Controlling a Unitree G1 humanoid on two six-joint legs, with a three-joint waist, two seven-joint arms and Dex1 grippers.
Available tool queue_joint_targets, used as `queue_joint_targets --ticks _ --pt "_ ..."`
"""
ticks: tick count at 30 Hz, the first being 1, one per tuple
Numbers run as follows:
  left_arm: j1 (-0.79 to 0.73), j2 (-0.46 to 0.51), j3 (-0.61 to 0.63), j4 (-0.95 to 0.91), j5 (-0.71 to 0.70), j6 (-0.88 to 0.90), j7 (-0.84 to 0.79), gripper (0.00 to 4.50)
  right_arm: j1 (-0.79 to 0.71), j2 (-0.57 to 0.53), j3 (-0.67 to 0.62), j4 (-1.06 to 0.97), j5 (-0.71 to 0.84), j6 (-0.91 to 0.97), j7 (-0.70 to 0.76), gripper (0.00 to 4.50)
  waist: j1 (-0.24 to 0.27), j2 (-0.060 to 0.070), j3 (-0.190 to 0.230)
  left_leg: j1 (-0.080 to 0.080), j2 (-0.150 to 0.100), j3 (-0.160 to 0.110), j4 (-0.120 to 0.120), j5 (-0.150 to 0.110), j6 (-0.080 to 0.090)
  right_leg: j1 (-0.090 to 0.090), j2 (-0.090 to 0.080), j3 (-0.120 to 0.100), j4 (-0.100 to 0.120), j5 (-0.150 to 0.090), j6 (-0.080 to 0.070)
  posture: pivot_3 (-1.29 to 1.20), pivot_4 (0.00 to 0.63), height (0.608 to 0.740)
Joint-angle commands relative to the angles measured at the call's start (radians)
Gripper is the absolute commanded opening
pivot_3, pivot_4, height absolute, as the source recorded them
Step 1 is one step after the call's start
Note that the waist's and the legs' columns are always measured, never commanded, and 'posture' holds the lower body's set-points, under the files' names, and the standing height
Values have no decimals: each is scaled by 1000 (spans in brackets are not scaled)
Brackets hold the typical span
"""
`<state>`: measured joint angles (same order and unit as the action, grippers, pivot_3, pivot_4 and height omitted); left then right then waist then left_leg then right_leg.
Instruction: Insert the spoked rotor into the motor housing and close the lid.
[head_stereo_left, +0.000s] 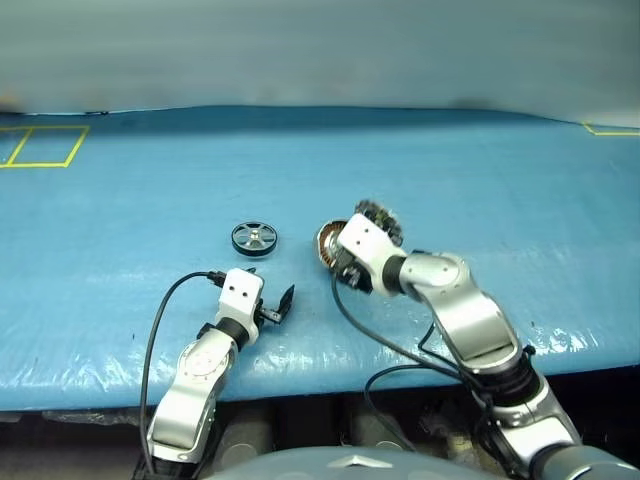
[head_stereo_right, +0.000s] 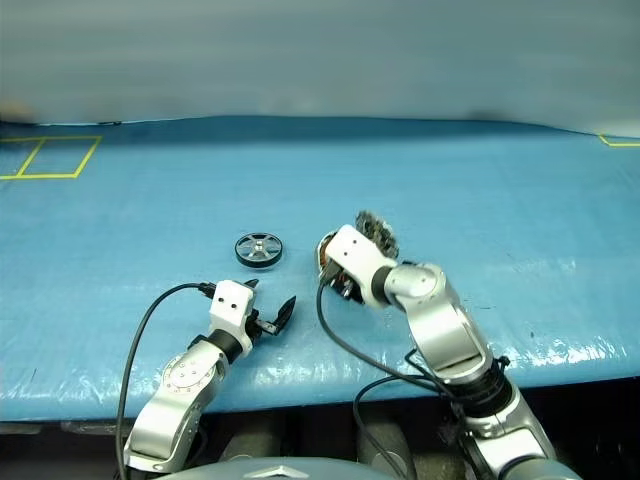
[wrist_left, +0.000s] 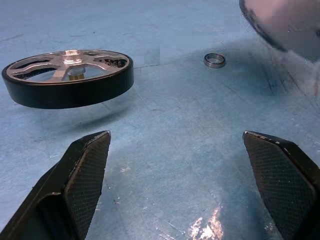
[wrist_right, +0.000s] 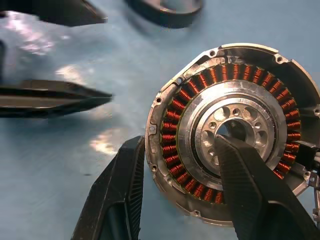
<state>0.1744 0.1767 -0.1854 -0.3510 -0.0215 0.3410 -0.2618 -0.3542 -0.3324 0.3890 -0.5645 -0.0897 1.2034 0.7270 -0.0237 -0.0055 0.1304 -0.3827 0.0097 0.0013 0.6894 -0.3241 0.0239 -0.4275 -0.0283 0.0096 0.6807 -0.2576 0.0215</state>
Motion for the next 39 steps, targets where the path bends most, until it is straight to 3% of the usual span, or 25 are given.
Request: queue_joint_targets --ticks 1,9,29,39 --pt "2 5 22 -22 -15 -58 -6 4500 -6 21 4 -73 29 30 -61 1850 1 0 0 0 0 0 1 0 0 0 0 0 0 0 0 0 150 740" --pt "77 43 92 -49 -16 -190 -11 4500 2 56 19 -34 79 63 -169 1850 4 0 0 6 -2 -2 3 -1 5 8 -1 -1 -1 1 2 0 150 740" --pt "93 43 101 -37 -15 -196 -17 4500 16 -85 8 -120 214 166 -238 1850 13 0 0 6 -3 -9 4 -2 6 14 -2 -9 -4 1 2 0 150 740" --pt "76 40 89 -36 -10 -186 -27 4500 28 -68 44 -88 240 142 -300 1850 12 0 0 6 -3 -9 4 -2 6 15 -1 -10 -4 1 2 0 150 740"
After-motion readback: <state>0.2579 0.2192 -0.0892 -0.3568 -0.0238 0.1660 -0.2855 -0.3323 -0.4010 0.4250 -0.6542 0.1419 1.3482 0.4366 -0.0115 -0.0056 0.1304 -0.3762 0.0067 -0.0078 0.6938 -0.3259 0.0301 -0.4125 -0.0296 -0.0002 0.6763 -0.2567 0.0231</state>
